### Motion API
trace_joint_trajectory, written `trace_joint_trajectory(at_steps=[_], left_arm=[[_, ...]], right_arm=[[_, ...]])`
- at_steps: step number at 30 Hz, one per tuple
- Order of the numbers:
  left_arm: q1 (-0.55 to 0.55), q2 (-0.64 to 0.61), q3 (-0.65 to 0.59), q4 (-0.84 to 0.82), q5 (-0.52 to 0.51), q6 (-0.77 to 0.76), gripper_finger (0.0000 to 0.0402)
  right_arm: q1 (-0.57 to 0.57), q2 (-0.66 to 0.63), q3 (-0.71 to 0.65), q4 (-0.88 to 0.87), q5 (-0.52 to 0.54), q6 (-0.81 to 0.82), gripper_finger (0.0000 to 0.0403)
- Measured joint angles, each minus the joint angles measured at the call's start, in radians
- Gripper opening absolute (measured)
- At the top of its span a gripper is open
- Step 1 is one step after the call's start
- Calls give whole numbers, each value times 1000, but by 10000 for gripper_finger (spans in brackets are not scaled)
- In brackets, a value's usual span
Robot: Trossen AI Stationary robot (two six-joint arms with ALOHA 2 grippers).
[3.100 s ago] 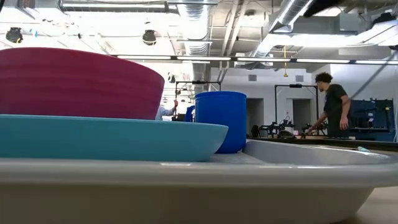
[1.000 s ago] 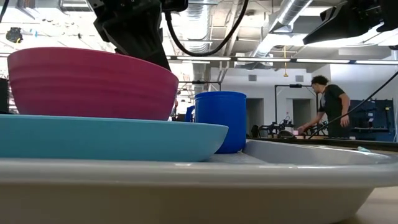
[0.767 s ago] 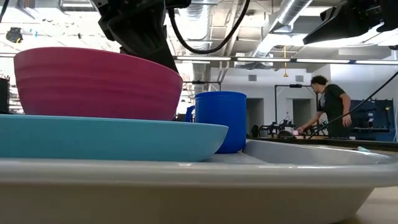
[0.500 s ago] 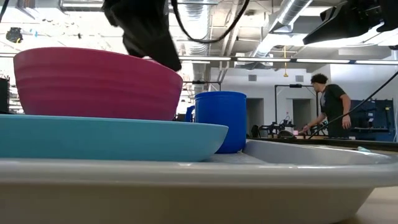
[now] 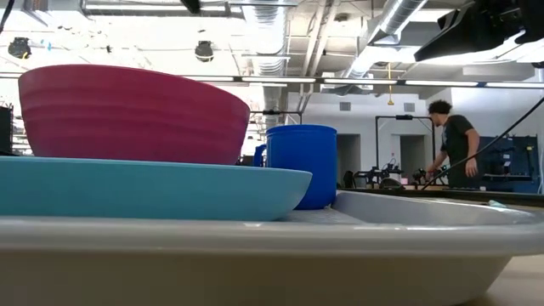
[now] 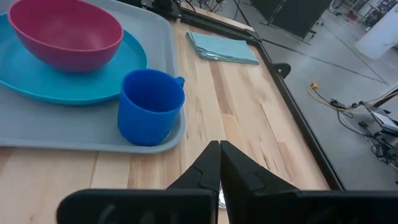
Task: Set up tray
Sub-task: Put the blue napkin beside the blue plate on the gray serving tray
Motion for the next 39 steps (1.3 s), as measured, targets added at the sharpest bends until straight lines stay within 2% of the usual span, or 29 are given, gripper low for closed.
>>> trace_joint_trajectory(at_steps=[2,3,7,10,15,20,24,28,34,39], left_arm=[[-16,-2,62,-183,-77,-97,0],[-28,-11,72,-222,-125,-157,0],[-69,-108,-1,-172,-262,-209,0],[-84,-162,-104,-204,-258,-387,0],[-86,-296,-372,-210,-243,-623,2],[-75,-393,-622,-160,-161,-758,24],[-50,-416,-755,-104,-124,-831,54],[0,-407,-838,-41,-128,-811,87],[128,-405,-904,118,-75,-779,123],[244,-406,-926,295,-31,-635,129]], right_arm=[[0,0,0,-1,-1,0,1],[0,0,0,-1,-2,0,1],[0,3,0,-2,-2,1,1],[0,9,0,-6,-5,1,1],[0,21,0,-4,-8,18,1],[0,23,0,-5,-9,18,1],[0,23,0,-4,-4,18,1],[0,23,0,-4,-4,18,2],[0,23,0,-4,-5,18,1],[0,23,0,-4,-5,18,1]])
